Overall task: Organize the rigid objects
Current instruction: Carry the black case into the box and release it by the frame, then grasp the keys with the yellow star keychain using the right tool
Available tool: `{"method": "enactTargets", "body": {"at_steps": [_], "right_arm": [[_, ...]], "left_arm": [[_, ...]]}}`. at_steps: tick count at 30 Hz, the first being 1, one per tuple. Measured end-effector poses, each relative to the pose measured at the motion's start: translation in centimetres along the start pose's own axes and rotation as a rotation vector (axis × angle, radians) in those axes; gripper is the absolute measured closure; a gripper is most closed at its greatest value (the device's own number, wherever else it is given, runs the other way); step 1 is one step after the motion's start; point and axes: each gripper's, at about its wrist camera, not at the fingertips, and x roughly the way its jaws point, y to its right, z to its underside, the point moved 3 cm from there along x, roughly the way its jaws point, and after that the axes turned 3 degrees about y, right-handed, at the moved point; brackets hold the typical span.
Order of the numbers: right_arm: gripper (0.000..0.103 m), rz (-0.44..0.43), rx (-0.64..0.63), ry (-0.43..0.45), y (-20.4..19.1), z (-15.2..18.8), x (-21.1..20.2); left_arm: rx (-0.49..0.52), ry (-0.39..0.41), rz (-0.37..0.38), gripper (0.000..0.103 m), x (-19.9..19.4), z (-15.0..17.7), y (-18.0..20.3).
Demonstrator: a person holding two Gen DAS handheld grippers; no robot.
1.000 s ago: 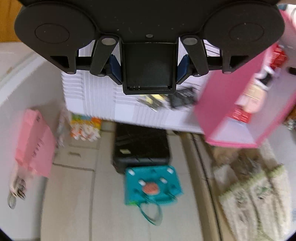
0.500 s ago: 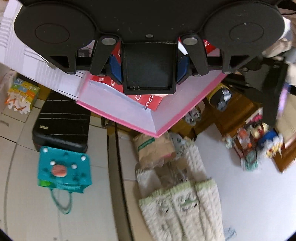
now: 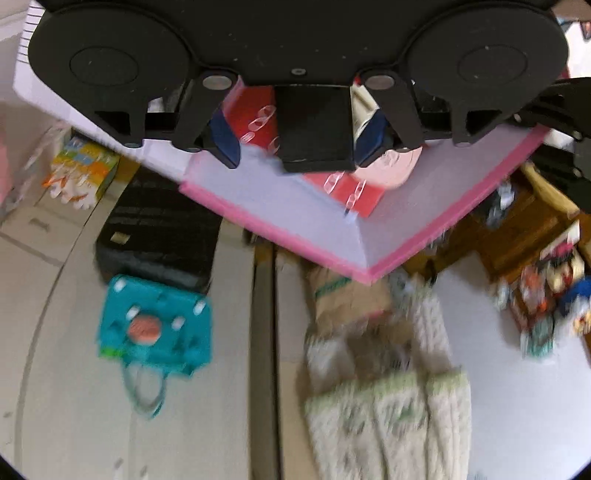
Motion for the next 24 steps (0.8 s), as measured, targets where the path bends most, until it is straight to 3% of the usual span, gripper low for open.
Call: {"method": "enactTargets", "body": {"at_steps": [4, 7, 10, 14, 18, 21, 24], "right_arm": [[0.028, 0.029, -0.005, 0.128, 2.0, 1.2, -4.3], [0.028, 0.114, 0.033, 0.167, 4.3, 3.1, -5.3], [0.029, 0.138, 0.125, 0.128, 7.1, 5.5, -5.0], [0.039, 0.127, 0.208, 0.081, 9.5, 8.8, -3.6], [0.062, 0.115, 0.264, 0.076, 10.9, 11.3, -2.0], [0.071, 0.108, 0.252, 0.069, 11.0, 12.6, -0.5], [0.072, 0.138, 0.224, 0.036, 10.8, 13.6, 0.6]], "left_arm": [[0.001, 0.014, 0.007, 0.095, -0.1, 0.2, -0.1], [0.016, 0.032, 0.011, 0.094, -0.2, 0.4, 0.0], [0.006, 0.037, 0.037, 0.093, -0.1, 0.4, -0.3], [-0.011, 0.044, 0.067, 0.092, -0.1, 0.5, -0.9], [-0.018, 0.052, 0.079, 0.092, -0.2, 0.7, -1.0], [-0.025, 0.055, 0.087, 0.092, -0.2, 0.7, -1.1], [-0.028, 0.056, 0.091, 0.092, -0.1, 0.7, -1.1]]}}
